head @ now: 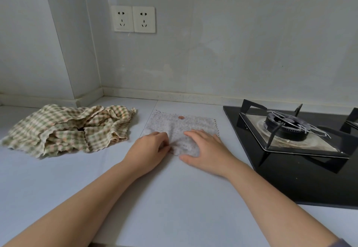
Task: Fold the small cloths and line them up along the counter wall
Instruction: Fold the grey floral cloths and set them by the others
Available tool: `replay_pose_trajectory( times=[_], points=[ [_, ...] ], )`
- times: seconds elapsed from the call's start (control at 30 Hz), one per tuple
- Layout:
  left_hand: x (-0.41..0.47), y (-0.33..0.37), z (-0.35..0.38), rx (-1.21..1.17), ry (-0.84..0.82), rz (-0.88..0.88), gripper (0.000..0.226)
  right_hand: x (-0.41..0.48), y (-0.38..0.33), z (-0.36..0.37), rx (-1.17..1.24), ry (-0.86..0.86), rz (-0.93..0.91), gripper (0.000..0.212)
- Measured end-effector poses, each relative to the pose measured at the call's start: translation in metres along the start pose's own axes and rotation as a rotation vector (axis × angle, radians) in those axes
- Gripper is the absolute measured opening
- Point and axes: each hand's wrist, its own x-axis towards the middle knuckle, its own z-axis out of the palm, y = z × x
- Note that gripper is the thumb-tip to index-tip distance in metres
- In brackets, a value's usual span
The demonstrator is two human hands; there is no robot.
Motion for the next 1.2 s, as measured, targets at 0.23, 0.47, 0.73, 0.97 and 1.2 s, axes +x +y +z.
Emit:
replay_pose_trajectory(
  times=[0.23, 0.47, 0.73, 0.97, 1.2],
  points=[
    [0.001, 0.007, -0.003, -0.060, 0.148, -0.126, 0.020, 0.002, -0.009, 0.000, 0.004, 0.135, -0.048, 0.049],
    [-0.001, 0.001, -0.020, 0.275, -0.036, -0.030, 0.042, 0.003, 0.009, -0.010, 0.101, 0.252, 0.119, 0.043],
    [-0.002, -0.024, -0.016, 0.012, 0.157, -0.105, 0.031, 0.002, 0.024, -0.015, 0.263, 0.434, 0.269, 0.028],
    [0.003, -0.028, -0.019, -0.142, 0.366, -0.250, 0.030, 0.006, 0.025, -0.021, 0.735, 0.571, 0.338, 0.010],
    [0.002, -0.017, -0.023, -0.181, 0.366, -0.325, 0.032, 0.009, 0.029, -0.019, 0.771, 0.590, 0.393, 0.010]
  ],
)
